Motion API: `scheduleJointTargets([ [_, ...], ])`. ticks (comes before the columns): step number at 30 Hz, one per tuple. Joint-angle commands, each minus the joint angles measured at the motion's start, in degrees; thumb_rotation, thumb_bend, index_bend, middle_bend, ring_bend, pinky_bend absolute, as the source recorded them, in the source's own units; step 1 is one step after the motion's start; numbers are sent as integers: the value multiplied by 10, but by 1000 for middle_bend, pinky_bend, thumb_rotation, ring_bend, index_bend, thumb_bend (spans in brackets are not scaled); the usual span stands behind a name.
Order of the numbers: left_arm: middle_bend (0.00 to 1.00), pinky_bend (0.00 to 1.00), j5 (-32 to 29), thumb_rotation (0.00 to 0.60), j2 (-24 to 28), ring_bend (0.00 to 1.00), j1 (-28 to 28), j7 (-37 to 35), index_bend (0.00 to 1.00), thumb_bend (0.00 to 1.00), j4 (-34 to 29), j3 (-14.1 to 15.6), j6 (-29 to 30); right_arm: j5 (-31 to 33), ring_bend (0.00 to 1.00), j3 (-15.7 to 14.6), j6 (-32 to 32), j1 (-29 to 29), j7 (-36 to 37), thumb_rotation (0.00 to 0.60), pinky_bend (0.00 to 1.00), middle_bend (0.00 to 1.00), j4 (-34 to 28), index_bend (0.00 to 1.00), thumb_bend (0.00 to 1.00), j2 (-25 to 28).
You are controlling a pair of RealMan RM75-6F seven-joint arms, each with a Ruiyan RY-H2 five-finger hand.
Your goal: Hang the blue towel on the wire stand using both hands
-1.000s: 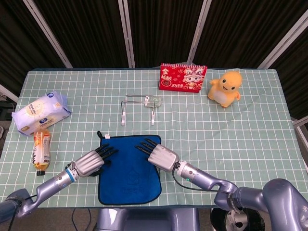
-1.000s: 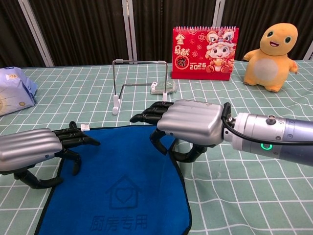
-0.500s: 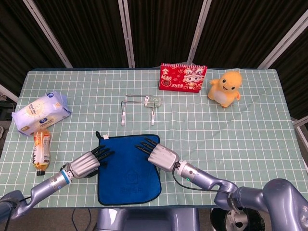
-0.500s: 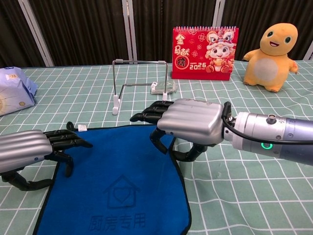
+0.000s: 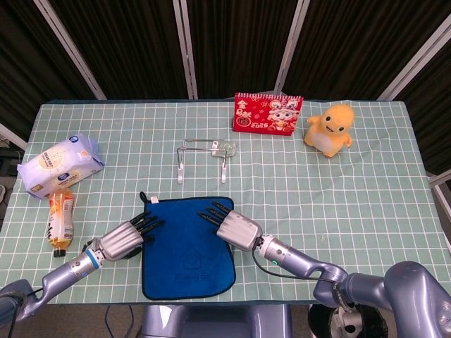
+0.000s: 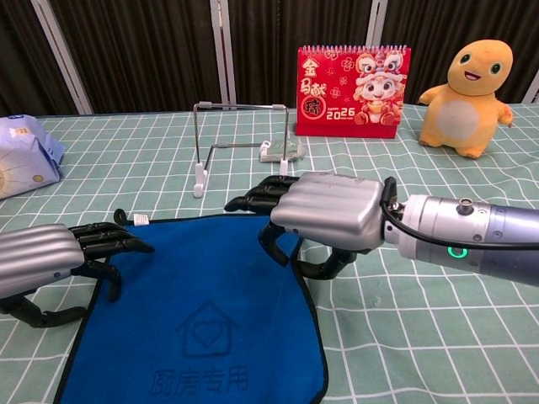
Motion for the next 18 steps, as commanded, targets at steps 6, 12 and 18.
scheduleJointTargets([
  [6, 0, 0, 2, 600, -21, 0, 3, -7, 393, 450, 19, -2, 11, -2, 0, -1, 1, 0, 2, 600, 0, 0, 2, 650, 544, -1],
  [12, 0, 0, 1, 600, -28, 0, 1, -9, 446, 449, 22, -3, 10, -2, 0, -2, 3, -1, 5, 600, 0, 0, 3, 651, 544, -2],
  [18, 0, 0, 0, 600, -29, 0, 0, -11, 484, 451, 20, -7, 21, -4, 0, -4, 5, -2, 5, 600, 0, 0, 4, 650, 544, 0],
])
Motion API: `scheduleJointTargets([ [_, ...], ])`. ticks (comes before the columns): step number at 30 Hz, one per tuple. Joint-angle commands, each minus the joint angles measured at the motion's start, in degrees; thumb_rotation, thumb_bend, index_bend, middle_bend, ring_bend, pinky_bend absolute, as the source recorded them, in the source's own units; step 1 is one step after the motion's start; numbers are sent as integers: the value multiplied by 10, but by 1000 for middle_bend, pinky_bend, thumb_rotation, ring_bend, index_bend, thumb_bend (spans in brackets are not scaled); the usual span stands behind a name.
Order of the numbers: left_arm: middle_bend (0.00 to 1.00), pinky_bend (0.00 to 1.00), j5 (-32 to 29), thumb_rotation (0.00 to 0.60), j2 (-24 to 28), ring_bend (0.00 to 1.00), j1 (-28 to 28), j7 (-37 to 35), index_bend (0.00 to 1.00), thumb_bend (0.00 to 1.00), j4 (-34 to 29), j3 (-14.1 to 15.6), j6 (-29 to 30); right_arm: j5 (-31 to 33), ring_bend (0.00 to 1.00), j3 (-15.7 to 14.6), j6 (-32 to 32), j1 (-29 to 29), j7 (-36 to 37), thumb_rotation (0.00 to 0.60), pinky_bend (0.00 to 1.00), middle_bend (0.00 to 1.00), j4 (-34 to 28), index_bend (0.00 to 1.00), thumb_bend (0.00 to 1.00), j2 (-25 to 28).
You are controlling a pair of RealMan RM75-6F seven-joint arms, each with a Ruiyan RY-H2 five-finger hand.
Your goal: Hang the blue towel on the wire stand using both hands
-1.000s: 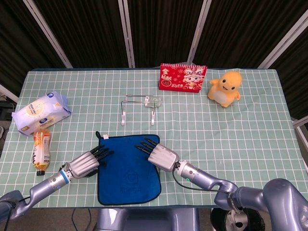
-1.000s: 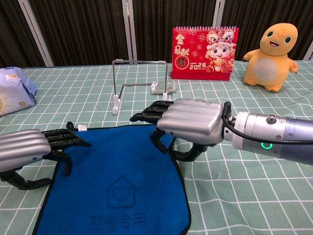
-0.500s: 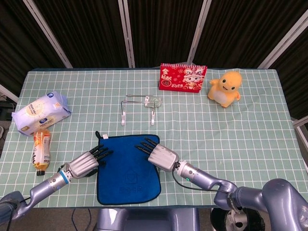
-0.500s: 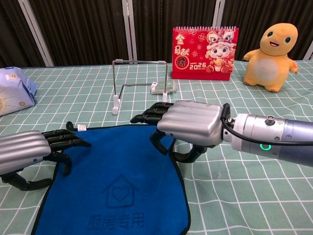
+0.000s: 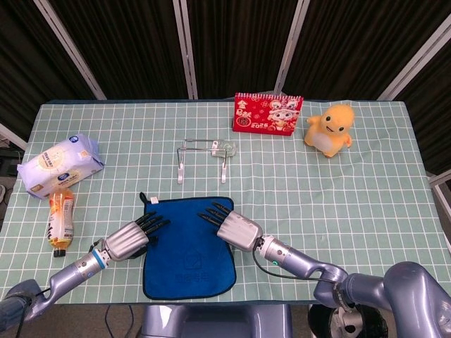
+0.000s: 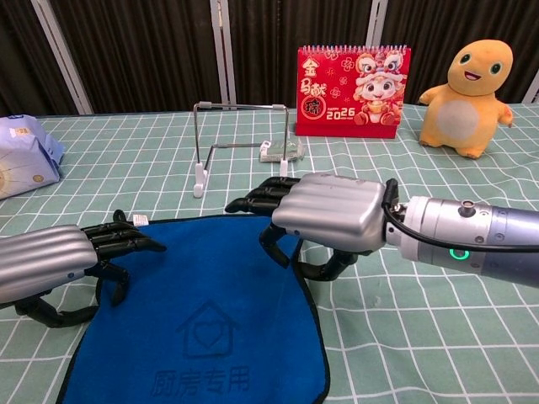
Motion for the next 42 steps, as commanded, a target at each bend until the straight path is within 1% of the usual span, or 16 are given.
scheduleJointTargets([
  [1, 0, 0, -1, 600, 1, 0, -1, -1, 489, 451, -1, -2, 5, 0, 0, 0, 1, -1, 0, 600, 0, 0, 0, 651, 544, 0],
  [10, 0, 0, -1, 600, 3, 0, -2, 0, 529, 450, -9, -7, 19, 0, 0, 0, 3, -2, 1, 600, 0, 0, 1, 651, 543, 0],
  [19, 0, 0, -8, 600, 4, 0, -2, -2, 693, 452, -14, -14, 24, -1, 0, 2, 8, -3, 1, 600, 0, 0, -1, 651, 544, 5],
  [24, 0, 0, -17, 600, 4, 0, -2, -13, 769, 483, -21, -23, 30, -3, 0, 3, 13, -4, 0, 600, 0, 0, -14, 651, 543, 20],
  [27, 0, 0, -20, 600, 7, 0, -2, -15, 817, 486, -26, -29, 37, -6, 0, 2, 18, -5, 0, 600, 0, 0, -27, 651, 543, 34],
  [31, 0, 0, -25, 600, 14, 0, -3, -14, 840, 487, -42, -42, 54, -11, 0, 5, 31, -7, 0, 600, 0, 0, -52, 652, 543, 59],
  [35, 0, 0, -30, 600, 24, 0, -6, -10, 845, 487, -66, -59, 75, -15, 0, 15, 46, -7, -8, 600, 0, 0, -77, 653, 543, 86],
  [38, 0, 0, -41, 600, 36, 0, -7, 0, 848, 485, -94, -80, 94, -15, 0, 29, 54, -5, -21, 600, 0, 0, -98, 653, 543, 113],
  [42, 0, 0, -58, 600, 55, 0, -14, 17, 850, 486, -137, -110, 101, 2, 0, 53, 58, -4, -27, 600, 0, 0, -124, 653, 541, 144],
])
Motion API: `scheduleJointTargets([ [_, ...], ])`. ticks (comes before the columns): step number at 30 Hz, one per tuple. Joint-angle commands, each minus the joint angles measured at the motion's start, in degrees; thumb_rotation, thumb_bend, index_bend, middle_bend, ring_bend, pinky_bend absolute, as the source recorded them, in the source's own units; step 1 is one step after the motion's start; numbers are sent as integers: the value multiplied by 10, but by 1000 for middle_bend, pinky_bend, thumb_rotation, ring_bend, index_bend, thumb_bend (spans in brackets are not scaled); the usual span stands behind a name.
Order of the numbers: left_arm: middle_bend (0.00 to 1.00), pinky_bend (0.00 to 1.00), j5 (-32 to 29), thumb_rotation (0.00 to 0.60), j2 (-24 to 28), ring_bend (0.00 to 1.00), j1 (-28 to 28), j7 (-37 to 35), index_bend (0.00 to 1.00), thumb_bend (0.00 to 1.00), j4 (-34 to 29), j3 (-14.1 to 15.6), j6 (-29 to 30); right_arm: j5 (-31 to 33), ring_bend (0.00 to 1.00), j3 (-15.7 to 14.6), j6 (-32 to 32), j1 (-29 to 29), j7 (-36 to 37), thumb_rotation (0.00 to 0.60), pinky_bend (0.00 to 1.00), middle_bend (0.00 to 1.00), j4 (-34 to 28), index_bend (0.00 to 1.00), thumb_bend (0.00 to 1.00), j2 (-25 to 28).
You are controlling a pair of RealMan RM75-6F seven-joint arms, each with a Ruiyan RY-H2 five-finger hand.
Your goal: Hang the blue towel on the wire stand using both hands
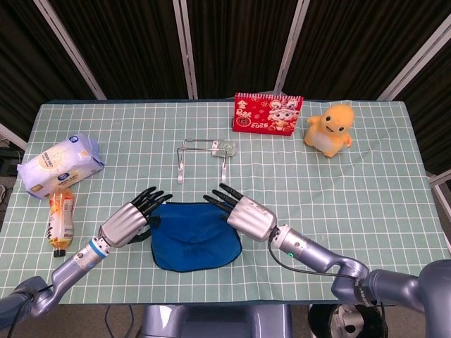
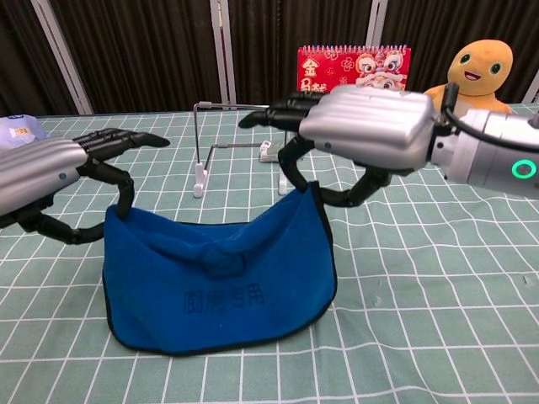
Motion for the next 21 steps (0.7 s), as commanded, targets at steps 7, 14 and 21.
scheduleJointTargets([
  [7, 0, 0, -49, 600, 52, 0, -35, 60, 850, 486, -99, -83, -11, 40, 0, 63, 11, 9, -14, 600, 0, 0, -34, 655, 539, 63],
  [14, 0, 0, -97, 600, 75, 0, -86, 104, 851, 487, -121, -150, -70, 109, 0, 113, -5, 18, 12, 600, 0, 0, 2, 656, 537, 76],
  [21, 0, 0, -149, 600, 75, 0, -137, 118, 850, 487, -90, -207, -128, 157, 0, 146, -24, 37, 52, 600, 0, 0, 69, 659, 530, 57],
])
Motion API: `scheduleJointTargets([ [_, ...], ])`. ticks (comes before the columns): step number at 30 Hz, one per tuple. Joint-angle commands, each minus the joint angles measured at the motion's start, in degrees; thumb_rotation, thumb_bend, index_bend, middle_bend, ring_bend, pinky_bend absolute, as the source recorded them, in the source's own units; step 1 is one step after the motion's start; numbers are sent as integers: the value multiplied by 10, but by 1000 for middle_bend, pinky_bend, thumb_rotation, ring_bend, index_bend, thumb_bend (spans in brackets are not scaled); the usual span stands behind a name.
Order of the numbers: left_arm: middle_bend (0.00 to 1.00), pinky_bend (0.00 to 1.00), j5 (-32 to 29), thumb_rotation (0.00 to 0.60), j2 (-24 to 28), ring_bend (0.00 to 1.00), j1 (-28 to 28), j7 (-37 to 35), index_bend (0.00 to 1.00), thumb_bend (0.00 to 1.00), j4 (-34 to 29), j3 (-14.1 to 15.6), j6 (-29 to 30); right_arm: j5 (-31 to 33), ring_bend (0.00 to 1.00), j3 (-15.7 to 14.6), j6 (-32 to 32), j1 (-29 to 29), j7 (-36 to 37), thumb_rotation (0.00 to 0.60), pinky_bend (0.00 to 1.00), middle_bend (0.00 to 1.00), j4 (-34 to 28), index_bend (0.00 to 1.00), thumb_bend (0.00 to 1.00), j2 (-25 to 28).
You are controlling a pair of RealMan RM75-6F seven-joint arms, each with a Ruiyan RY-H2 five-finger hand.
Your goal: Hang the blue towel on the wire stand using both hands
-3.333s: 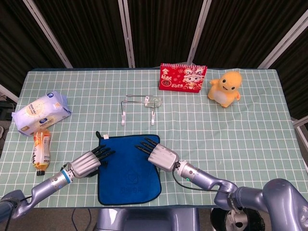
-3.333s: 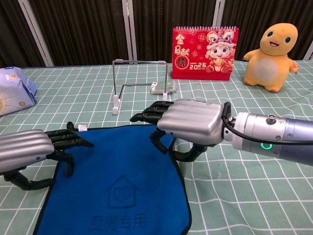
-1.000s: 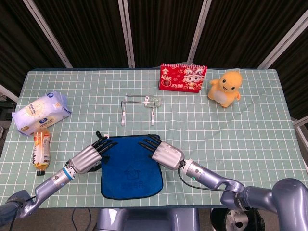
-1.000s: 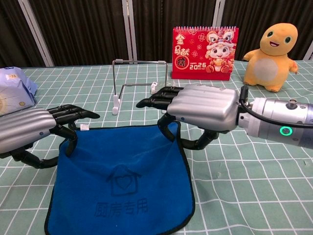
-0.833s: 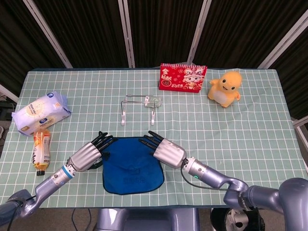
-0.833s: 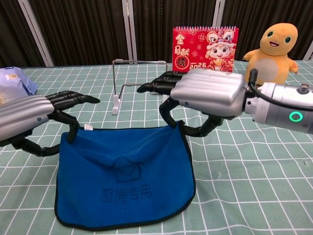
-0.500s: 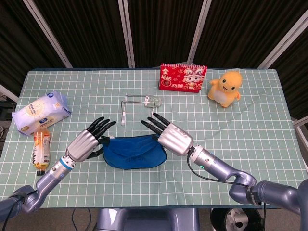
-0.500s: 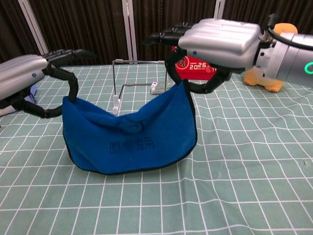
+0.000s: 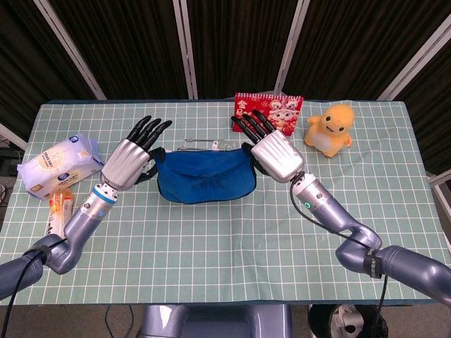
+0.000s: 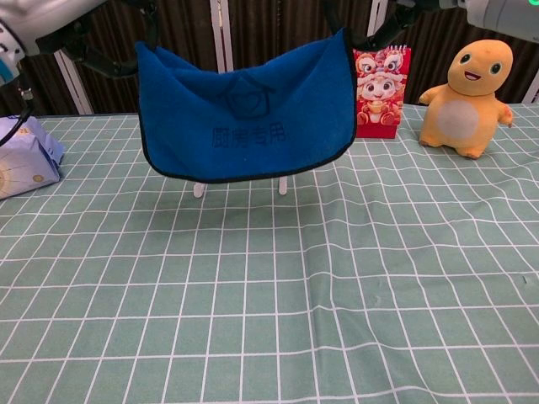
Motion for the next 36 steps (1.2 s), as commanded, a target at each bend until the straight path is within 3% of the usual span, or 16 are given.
scheduleJointTargets([
  [1, 0, 0, -29, 600, -3, 0, -27, 4, 850, 487, 24, -27, -31, 27, 0, 21, -16, 16, 24, 600, 0, 0, 41, 659, 530, -17],
  [10, 0, 0, -67, 600, -30, 0, -80, -10, 851, 487, 109, -63, -74, 74, 0, 44, -58, 53, 67, 600, 0, 0, 156, 660, 525, -73],
  [15, 0, 0, -79, 600, -51, 0, -100, -28, 850, 486, 168, -65, -95, 73, 0, 40, -70, 70, 99, 600, 0, 0, 217, 661, 521, -101],
  [27, 0, 0, -79, 600, -98, 0, -108, -87, 850, 487, 267, -29, -120, 64, 0, 23, -85, 94, 164, 600, 0, 0, 334, 661, 516, -157],
  [36, 0, 0, -73, 600, -118, 0, -94, -119, 850, 486, 298, -2, -117, 58, 0, 6, -84, 87, 197, 600, 0, 0, 354, 661, 515, -168],
])
